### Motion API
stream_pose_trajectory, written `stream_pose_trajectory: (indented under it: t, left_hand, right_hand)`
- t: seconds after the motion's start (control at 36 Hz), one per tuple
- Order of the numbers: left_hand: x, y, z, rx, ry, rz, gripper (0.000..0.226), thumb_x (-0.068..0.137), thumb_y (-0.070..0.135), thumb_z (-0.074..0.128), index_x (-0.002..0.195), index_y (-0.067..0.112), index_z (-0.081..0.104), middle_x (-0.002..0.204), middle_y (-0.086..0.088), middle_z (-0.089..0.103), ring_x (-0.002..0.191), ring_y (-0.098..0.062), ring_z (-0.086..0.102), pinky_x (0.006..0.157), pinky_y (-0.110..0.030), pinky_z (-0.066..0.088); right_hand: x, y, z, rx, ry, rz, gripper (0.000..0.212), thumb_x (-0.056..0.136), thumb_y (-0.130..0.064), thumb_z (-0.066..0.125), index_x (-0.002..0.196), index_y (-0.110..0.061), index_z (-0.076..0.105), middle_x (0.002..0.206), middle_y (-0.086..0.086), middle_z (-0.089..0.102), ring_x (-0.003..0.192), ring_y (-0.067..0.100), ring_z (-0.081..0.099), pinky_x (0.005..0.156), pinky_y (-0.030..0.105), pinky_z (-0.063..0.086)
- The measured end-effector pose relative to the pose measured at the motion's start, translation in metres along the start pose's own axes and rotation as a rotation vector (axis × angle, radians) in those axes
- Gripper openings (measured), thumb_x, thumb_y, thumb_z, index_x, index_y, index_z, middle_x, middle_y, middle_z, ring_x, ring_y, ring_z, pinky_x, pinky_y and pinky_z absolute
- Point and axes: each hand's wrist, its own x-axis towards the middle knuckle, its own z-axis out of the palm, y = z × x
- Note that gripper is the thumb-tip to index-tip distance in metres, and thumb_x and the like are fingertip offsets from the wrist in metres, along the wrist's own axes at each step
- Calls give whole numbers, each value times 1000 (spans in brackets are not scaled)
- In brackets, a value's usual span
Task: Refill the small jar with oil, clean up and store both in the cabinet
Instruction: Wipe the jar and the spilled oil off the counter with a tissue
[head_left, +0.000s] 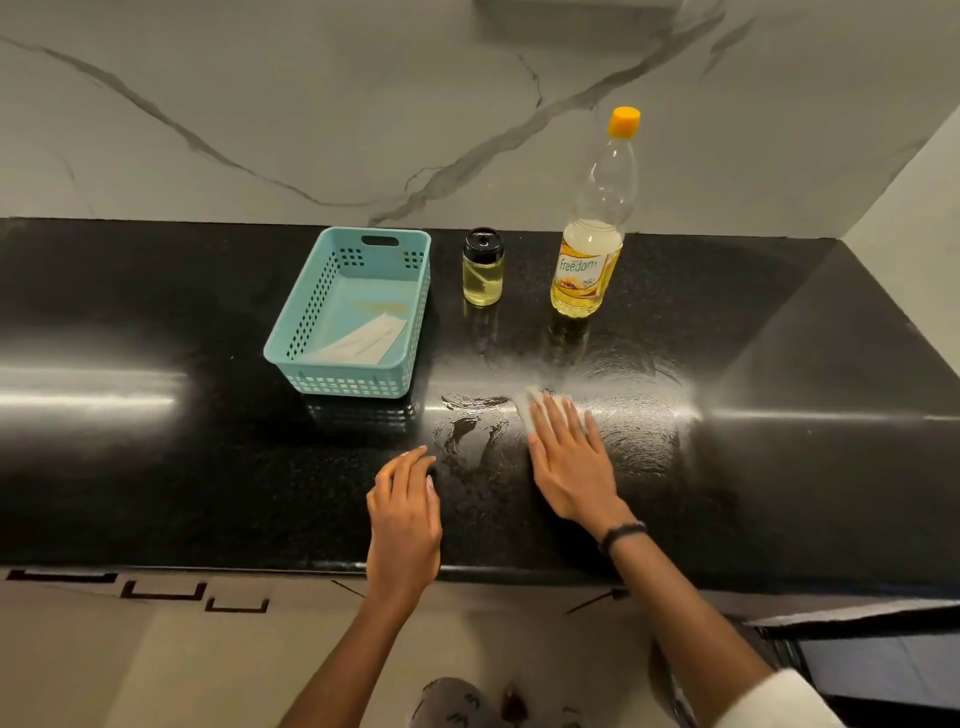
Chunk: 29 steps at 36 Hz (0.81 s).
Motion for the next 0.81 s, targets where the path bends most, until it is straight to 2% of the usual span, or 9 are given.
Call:
stream_pose_trajectory:
  t: [0.14, 0.31, 0.39, 0.53, 0.58, 0.69, 0.81]
  left_hand:
    - [1, 1, -1, -1, 8, -12, 38, 98, 21, 30, 119, 11, 60, 129, -3, 56, 119, -19, 47, 87, -35, 48]
    - [1, 1, -2, 10, -3, -17, 39, 98, 22, 30, 121, 12, 59, 130, -3, 56, 119, -19, 46, 88, -35, 49]
    - [1, 1, 0, 10, -3, -13, 38, 97, 22, 30, 120, 12, 59, 131, -3, 55, 119, -19, 46, 88, -35, 49]
    - [1, 1, -1, -6, 11, -15, 38, 97, 21, 30, 120, 11, 59, 130, -3, 55, 119, -20, 46, 88, -36, 49]
    - [0, 2, -1, -21, 22, -21, 38, 97, 21, 31, 120, 11, 59, 130, -4, 56, 119, -19, 46, 88, -36, 49]
    - [1, 2, -2, -2, 23, -16, 37, 97, 21, 31, 120, 11, 59, 130, -4, 56, 119, -18, 45, 87, -35, 49]
    - [1, 2, -1, 9, 24, -20, 39, 97, 22, 32, 121, 10, 59, 130, -4, 56, 119, -19, 47, 87, -35, 49]
  right_hand:
    - [28, -41, 7, -8, -25, -77, 70, 86, -43, -11, 153, -23, -3, 161, -1, -3, 147, 22, -8, 115, 35, -16]
    - [-21, -28, 10, 8, -27, -338, 55, 98, -39, 2, 152, -29, -5, 158, -10, -7, 146, 11, -13, 117, 34, -12]
    - [-27, 1, 4, -13, -25, -308, 54, 99, -38, 7, 151, -29, -1, 158, -11, -5, 145, 10, -12, 117, 34, -15]
    - [18, 2, 0, -45, -23, -125, 66, 87, -44, -13, 151, -28, -8, 159, -8, -8, 146, 13, -12, 114, 32, -20]
    - [39, -13, 3, -32, -31, -109, 70, 86, -44, -14, 152, -25, -5, 160, -4, -6, 147, 17, -11, 112, 31, -22]
    - [58, -48, 4, -26, -53, -182, 62, 93, -38, 0, 153, -23, -1, 161, -1, -3, 147, 21, -10, 113, 33, -18]
    - [43, -63, 8, -21, -53, -372, 64, 91, -39, -6, 153, -24, 3, 161, -2, 2, 147, 19, -7, 116, 33, -15]
